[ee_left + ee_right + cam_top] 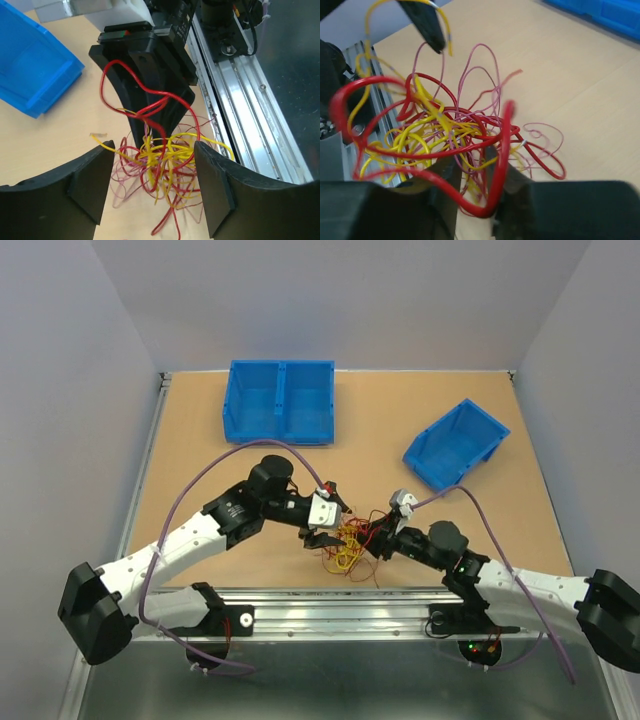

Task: Untangle the cables

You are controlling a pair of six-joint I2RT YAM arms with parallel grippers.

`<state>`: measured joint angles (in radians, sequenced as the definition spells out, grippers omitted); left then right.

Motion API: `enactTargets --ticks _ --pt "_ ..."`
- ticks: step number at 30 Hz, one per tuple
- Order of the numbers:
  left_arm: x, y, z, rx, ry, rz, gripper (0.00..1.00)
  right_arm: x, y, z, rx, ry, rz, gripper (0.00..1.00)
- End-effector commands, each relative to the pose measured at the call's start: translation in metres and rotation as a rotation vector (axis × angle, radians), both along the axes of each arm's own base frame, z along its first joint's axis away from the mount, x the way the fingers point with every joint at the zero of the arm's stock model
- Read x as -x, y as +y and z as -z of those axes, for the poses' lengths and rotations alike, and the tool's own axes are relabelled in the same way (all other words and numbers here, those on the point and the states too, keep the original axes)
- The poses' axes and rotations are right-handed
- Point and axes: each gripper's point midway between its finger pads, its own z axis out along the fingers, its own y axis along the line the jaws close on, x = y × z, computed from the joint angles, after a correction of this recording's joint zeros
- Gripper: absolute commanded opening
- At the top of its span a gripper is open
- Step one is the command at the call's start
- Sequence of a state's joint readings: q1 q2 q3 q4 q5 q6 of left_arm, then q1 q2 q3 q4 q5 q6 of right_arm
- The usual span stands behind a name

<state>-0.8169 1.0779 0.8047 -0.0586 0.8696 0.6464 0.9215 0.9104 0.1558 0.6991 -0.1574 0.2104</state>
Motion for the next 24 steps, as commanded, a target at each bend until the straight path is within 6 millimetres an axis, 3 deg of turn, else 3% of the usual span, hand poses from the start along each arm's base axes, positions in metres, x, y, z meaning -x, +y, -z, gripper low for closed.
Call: enactTargets --ticks 1,2,4,6,7,11,13,17,24 --pt "-0.005 -0.007 -0.020 0.029 -0.046 0.003 0.77 0.001 0.012 -0.076 -0.209 -0.135 -0.047 0.06" --pt "-0.006 -0.007 -0.021 0.028 -0.047 -0.003 0.78 -0.005 0.007 -0.076 -0.220 -0.123 0.002 0.00" --pt "-0.011 -0.006 -0.024 0.031 -0.065 -0.030 0.79 -0.006 -0.004 -0.084 -0.259 -0.128 0.049 0.01" --pt "-0.014 -0.005 -0.029 0.054 -0.088 -0.055 0.88 -0.008 -0.019 -0.093 -0.303 -0.142 0.110 0.01" --pt "-0.015 -0.005 -0.030 0.061 -0.086 -0.072 0.99 -0.009 -0.023 -0.093 -0.303 -0.134 0.125 0.01" --pt "-0.018 -0.006 -0.020 0.061 -0.093 -0.075 0.99 0.003 -0.032 -0.105 -0.360 -0.142 0.104 0.01" --pt "-0.018 -0.010 -0.016 0.049 -0.078 -0.074 0.97 0.007 -0.036 -0.111 -0.389 -0.144 0.102 0.01" --pt "-0.023 -0.019 -0.005 0.009 -0.029 -0.069 0.82 0.006 -0.037 -0.112 -0.397 -0.135 0.108 0.01" --pt "-0.013 -0.026 -0.003 0.003 0.008 0.013 0.74 -0.002 -0.028 -0.108 -0.371 -0.115 0.116 0.01"
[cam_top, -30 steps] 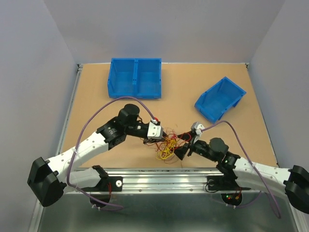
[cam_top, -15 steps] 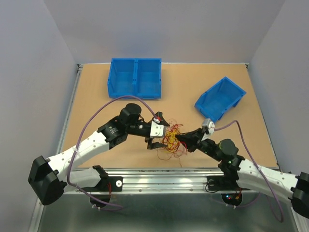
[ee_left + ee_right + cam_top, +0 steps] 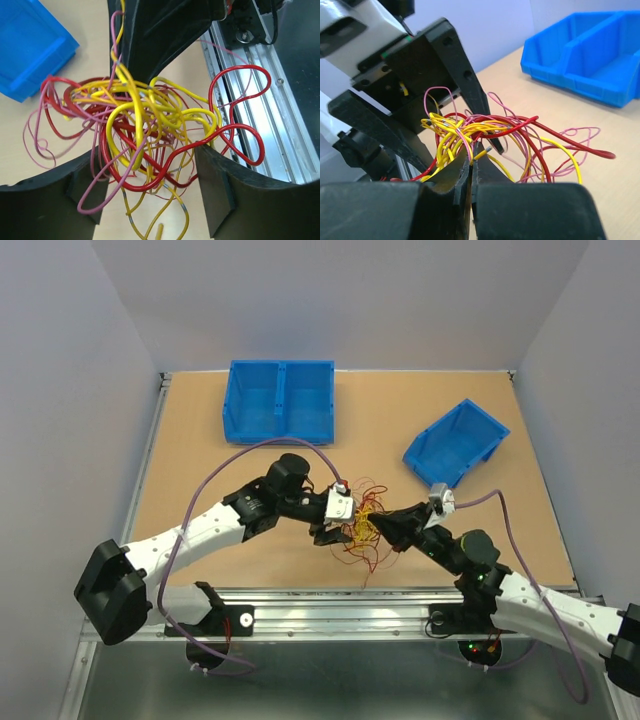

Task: Untangle the cables

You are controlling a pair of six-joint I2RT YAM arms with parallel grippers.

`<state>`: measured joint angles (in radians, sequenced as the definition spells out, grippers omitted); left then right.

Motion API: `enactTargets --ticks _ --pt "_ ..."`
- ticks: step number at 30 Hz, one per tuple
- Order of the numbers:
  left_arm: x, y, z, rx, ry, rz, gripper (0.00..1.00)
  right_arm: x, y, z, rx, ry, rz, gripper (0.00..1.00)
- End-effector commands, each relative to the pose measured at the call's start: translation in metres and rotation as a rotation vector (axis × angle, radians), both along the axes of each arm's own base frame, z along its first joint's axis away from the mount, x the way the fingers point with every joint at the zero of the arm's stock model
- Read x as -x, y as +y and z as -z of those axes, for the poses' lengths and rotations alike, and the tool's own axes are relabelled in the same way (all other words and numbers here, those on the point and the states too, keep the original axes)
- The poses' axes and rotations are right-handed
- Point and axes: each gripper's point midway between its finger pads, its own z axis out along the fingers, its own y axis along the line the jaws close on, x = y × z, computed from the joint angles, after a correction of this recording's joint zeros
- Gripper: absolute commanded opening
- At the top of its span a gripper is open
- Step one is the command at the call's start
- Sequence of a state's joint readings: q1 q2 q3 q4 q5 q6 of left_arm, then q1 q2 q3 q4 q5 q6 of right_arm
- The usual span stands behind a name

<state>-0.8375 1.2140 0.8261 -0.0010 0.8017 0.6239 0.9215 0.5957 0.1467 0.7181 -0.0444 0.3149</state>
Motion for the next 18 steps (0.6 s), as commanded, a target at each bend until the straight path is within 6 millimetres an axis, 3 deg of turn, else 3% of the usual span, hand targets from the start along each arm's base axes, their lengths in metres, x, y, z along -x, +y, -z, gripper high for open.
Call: enactTargets --ticks 1,2,5,8,10,11,12,13,14,16,18 --pt "0.006 -0.009 -0.031 0.070 -0.029 0.058 0.67 -0.004 -0.001 -0.014 -0.049 -0.017 0.015 0.00" --pt "0.005 -0.009 -0.030 0.067 -0.026 0.056 0.44 -0.004 0.000 -0.014 -0.050 -0.018 0.014 0.00" --pt "-0.009 -0.009 -0.028 0.043 -0.018 -0.032 0.01 -0.006 -0.001 -0.012 -0.057 0.003 0.030 0.00" --pt "-0.048 -0.003 -0.032 0.042 -0.063 -0.269 0.00 -0.029 -0.025 -0.007 -0.081 0.088 0.207 0.01" --pt "-0.079 0.004 -0.048 0.097 -0.120 -0.454 0.00 -0.042 -0.045 -0.005 -0.098 0.144 0.332 0.00" --pt "-0.105 0.020 -0.053 0.102 -0.163 -0.620 0.00 -0.046 -0.060 0.004 -0.096 0.195 0.401 0.01" --pt "-0.117 0.031 -0.065 0.159 -0.178 -0.706 0.00 -0.055 -0.086 0.011 -0.104 0.242 0.545 0.00" --pt "-0.124 0.039 -0.073 0.187 -0.192 -0.772 0.00 -0.061 -0.097 0.012 -0.129 0.259 0.610 0.01" --pt "-0.141 0.062 -0.086 0.235 -0.218 -0.930 0.00 -0.063 -0.123 0.016 -0.148 0.283 0.729 0.01" --pt "-0.155 0.087 -0.098 0.283 -0.230 -1.060 0.00 -0.062 -0.145 0.019 -0.173 0.305 0.814 0.01" --pt "-0.173 0.123 -0.114 0.359 -0.220 -1.222 0.00 -0.057 -0.172 0.019 -0.230 0.334 0.908 0.01"
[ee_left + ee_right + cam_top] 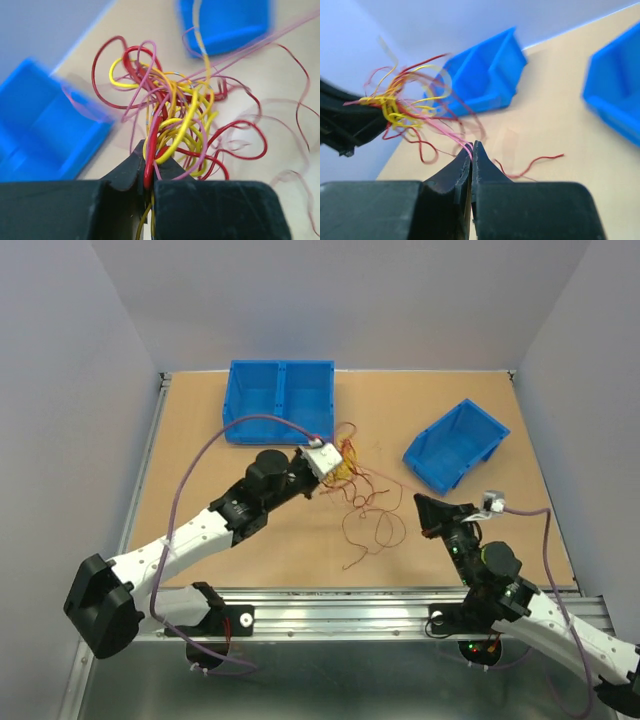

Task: Untangle the cables

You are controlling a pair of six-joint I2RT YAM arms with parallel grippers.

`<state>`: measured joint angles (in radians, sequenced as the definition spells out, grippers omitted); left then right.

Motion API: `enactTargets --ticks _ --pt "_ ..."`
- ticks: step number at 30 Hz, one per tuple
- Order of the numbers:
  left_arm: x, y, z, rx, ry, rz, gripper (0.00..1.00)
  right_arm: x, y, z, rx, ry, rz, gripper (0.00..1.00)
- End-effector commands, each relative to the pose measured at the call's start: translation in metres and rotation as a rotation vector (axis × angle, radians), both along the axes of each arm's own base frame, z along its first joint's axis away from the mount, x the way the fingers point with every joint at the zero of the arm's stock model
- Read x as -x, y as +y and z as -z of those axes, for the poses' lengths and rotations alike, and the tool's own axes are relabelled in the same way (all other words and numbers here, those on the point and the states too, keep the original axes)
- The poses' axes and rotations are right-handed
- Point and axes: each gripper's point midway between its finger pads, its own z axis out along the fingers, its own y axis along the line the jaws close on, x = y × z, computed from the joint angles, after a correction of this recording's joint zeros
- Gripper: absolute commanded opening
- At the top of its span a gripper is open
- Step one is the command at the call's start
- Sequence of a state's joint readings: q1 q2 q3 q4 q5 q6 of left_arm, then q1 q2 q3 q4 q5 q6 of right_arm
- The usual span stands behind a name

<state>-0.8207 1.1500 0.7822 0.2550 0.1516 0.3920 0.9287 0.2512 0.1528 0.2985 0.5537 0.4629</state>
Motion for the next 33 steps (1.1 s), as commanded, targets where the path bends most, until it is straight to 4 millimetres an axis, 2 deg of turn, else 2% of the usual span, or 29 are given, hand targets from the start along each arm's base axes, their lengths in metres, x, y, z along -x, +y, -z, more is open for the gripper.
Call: enactTargets --ticks 1,2,3,4,5,7,8,10,11,12,13,14,15,16,17,18,19,20,24,27,29,30,33 --pt "-0.067 0.100 -0.081 0.281 -0.145 -0.564 0.00 -0.007 -0.089 0.019 -0.040 0.139 0.424 0.00" --pt "-0.073 0.116 -0.087 0.312 -0.152 -0.630 0.00 -0.005 -0.100 0.021 -0.067 0.156 0.473 0.01" --pt "-0.078 0.135 -0.095 0.346 -0.168 -0.680 0.00 -0.001 -0.120 0.015 -0.173 0.160 0.557 0.01" --pt "-0.079 0.142 -0.099 0.376 -0.167 -0.700 0.00 0.001 -0.127 0.023 -0.148 0.181 0.592 0.01" --pt "-0.075 0.139 -0.102 0.390 -0.169 -0.658 0.00 0.002 -0.131 0.023 -0.152 0.186 0.611 0.00" --pt "-0.065 0.119 -0.101 0.384 -0.166 -0.504 0.00 0.000 -0.122 0.023 -0.143 0.196 0.574 0.01" --pt "-0.049 0.090 -0.094 0.350 -0.153 -0.310 0.00 -0.001 -0.115 0.018 -0.147 0.197 0.536 0.01" --pt "-0.034 0.068 -0.087 0.325 -0.124 -0.159 0.00 -0.004 -0.098 0.014 -0.103 0.192 0.465 0.01" --pt "-0.016 0.048 -0.082 0.302 -0.101 -0.009 0.00 -0.005 -0.089 0.013 -0.013 0.170 0.413 0.10" --pt "-0.008 0.036 -0.071 0.254 -0.071 0.072 0.00 -0.005 -0.061 0.007 0.004 0.133 0.275 0.21" --pt "-0.001 0.029 -0.065 0.227 -0.053 0.138 0.00 -0.002 -0.048 0.016 0.073 0.125 0.200 0.40" --pt "0.017 0.010 -0.062 0.206 -0.025 0.265 0.00 0.006 -0.019 -0.001 0.081 0.028 0.038 0.73" --pt "0.028 0.004 -0.046 0.140 -0.002 0.327 0.00 0.011 -0.004 -0.003 0.097 -0.023 -0.048 0.81" --pt "0.049 -0.011 -0.039 0.107 0.011 0.420 0.00 0.018 0.010 -0.012 0.077 -0.099 -0.127 0.86" --pt "0.058 -0.017 -0.031 0.074 0.019 0.460 0.00 0.026 0.023 -0.015 0.088 -0.146 -0.202 0.89" --pt "0.067 -0.023 -0.017 0.021 0.027 0.498 0.00 0.042 0.041 -0.019 0.106 -0.207 -0.330 0.90" --pt "0.074 -0.027 -0.013 0.004 0.030 0.526 0.00 0.048 0.047 -0.029 0.089 -0.250 -0.373 0.90" --pt "0.084 -0.033 -0.003 -0.019 0.049 0.561 0.00 0.053 0.058 -0.024 0.115 -0.255 -0.435 0.90" --pt "0.096 -0.039 0.012 -0.070 0.071 0.628 0.00 0.049 0.076 -0.018 0.168 -0.250 -0.481 0.90" --pt "0.112 -0.042 0.021 -0.105 0.116 0.708 0.00 0.052 0.093 -0.005 0.225 -0.248 -0.561 0.90" --pt "0.114 -0.043 0.022 -0.114 0.119 0.716 0.00 0.056 0.103 -0.005 0.237 -0.263 -0.612 0.89" --pt "0.112 -0.044 0.022 -0.115 0.118 0.709 0.00 0.065 0.111 -0.008 0.245 -0.283 -0.676 0.88" --pt "0.113 -0.043 0.021 -0.114 0.113 0.709 0.00 0.064 0.124 0.003 0.278 -0.248 -0.731 0.79"
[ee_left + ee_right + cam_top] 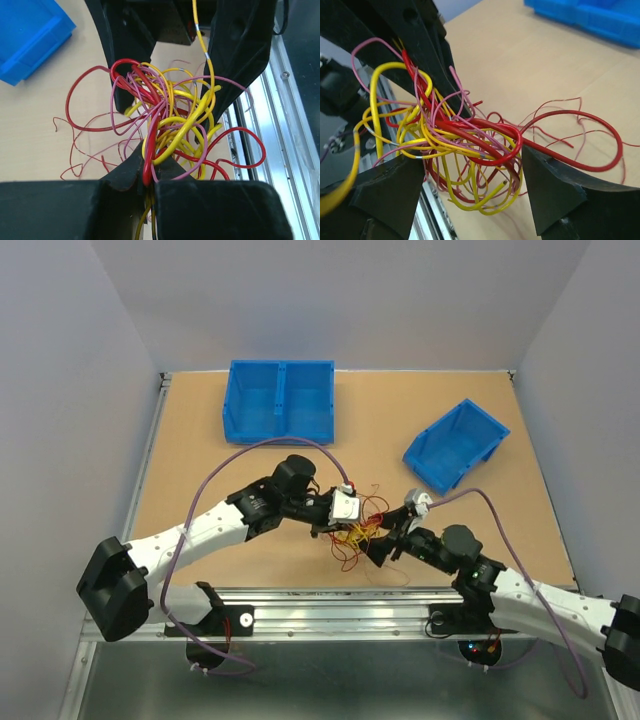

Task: Untangle the cables

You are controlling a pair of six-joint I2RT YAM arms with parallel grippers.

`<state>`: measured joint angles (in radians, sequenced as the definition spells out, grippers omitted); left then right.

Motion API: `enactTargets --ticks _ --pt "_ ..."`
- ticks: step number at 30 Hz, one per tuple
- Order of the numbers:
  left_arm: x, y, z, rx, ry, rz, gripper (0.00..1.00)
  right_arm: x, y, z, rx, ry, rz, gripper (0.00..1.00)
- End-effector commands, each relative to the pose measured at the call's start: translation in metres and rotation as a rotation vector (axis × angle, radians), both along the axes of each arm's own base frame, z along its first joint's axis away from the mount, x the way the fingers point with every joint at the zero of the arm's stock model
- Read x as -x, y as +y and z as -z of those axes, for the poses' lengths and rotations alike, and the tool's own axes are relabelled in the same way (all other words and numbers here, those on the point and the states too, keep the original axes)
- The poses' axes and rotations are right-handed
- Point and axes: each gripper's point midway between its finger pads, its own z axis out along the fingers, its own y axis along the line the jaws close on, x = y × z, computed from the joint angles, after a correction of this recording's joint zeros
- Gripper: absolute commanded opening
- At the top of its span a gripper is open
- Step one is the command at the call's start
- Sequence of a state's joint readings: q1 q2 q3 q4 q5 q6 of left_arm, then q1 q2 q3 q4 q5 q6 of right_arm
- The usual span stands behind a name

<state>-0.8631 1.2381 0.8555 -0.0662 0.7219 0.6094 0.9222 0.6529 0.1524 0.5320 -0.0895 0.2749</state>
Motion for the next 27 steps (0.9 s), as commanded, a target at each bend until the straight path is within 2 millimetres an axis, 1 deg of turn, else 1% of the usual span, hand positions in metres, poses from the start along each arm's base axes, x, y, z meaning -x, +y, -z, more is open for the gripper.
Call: enactTargets --ticks 1,2,4,5,6,7,8,9,10,11,12,13,14,15,17,18,19,20,21,22,23,25,26,27 --pt "0.007 -0.007 -0.029 0.068 -0.053 0.070 0.00 0.011 0.022 -0.045 -0.075 -0.120 -0.135 0.73" --pt "0.008 -0.007 -0.030 0.072 -0.053 0.077 0.00 0.007 0.023 -0.042 -0.067 -0.116 -0.124 0.52" --pt "0.010 -0.006 -0.034 0.083 -0.063 0.080 0.00 0.001 0.022 -0.042 -0.068 -0.114 -0.089 0.32" --pt "0.008 -0.004 -0.035 0.083 -0.072 0.067 0.01 0.000 0.020 -0.043 -0.074 -0.109 -0.076 0.15" --pt "0.004 -0.005 -0.039 0.092 -0.086 0.050 0.02 -0.006 0.017 -0.045 -0.084 -0.103 -0.034 0.08" --pt "0.000 -0.006 -0.042 0.100 -0.078 0.011 0.06 -0.010 0.012 -0.046 -0.095 -0.097 -0.002 0.03" --pt "-0.008 -0.006 -0.046 0.108 -0.080 -0.044 0.09 -0.015 0.007 -0.046 -0.107 -0.085 0.039 0.01" --pt "-0.032 -0.005 -0.057 0.132 -0.141 -0.166 0.14 -0.028 -0.008 -0.051 -0.146 -0.059 0.157 0.01" --pt "-0.045 -0.002 -0.063 0.149 -0.163 -0.245 0.16 -0.036 -0.018 -0.051 -0.156 -0.037 0.228 0.01" --pt "-0.057 0.003 -0.069 0.172 -0.156 -0.338 0.19 -0.044 -0.028 -0.038 -0.121 0.013 0.304 0.00" --pt "-0.084 0.016 -0.081 0.214 -0.222 -0.498 0.27 -0.059 -0.052 -0.047 -0.175 0.043 0.460 0.01" --pt "-0.095 0.025 -0.087 0.241 -0.226 -0.590 0.29 -0.064 -0.065 -0.031 -0.128 0.085 0.538 0.01" --pt "-0.114 0.042 -0.093 0.256 -0.262 -0.724 0.29 -0.067 -0.076 -0.031 -0.145 0.106 0.597 0.01" --pt "-0.122 0.053 -0.103 0.304 -0.281 -0.789 0.38 -0.070 -0.091 -0.034 -0.165 0.103 0.669 0.01" --pt "-0.135 0.070 -0.111 0.328 -0.296 -0.893 0.47 -0.067 -0.096 -0.033 -0.165 0.099 0.676 0.00" --pt "-0.135 0.073 -0.115 0.347 -0.289 -0.894 0.60 -0.064 -0.092 -0.035 -0.169 0.094 0.642 0.01" --pt "-0.135 0.075 -0.116 0.350 -0.287 -0.877 0.66 -0.061 -0.090 -0.039 -0.186 0.088 0.617 0.01" --pt "-0.121 0.062 -0.115 0.361 -0.267 -0.769 0.72 -0.058 -0.087 -0.041 -0.190 0.085 0.595 0.01" --pt "-0.112 0.059 -0.114 0.364 -0.265 -0.712 0.77 -0.057 -0.085 -0.042 -0.191 0.086 0.577 0.00" --pt "-0.103 0.054 -0.113 0.362 -0.272 -0.651 0.78 -0.055 -0.080 -0.043 -0.188 0.085 0.549 0.01" --pt "-0.087 0.047 -0.116 0.380 -0.263 -0.554 0.79 -0.056 -0.077 -0.042 -0.174 0.091 0.547 0.01" --pt "-0.072 0.043 -0.112 0.375 -0.275 -0.464 0.78 -0.058 -0.075 -0.039 -0.159 0.098 0.548 0.01" --pt "-0.059 0.038 -0.112 0.384 -0.269 -0.386 0.77 -0.060 -0.071 -0.035 -0.138 0.107 0.549 0.01" --pt "-0.053 0.038 -0.108 0.378 -0.275 -0.354 0.75 -0.062 -0.069 -0.037 -0.141 0.108 0.547 0.01"
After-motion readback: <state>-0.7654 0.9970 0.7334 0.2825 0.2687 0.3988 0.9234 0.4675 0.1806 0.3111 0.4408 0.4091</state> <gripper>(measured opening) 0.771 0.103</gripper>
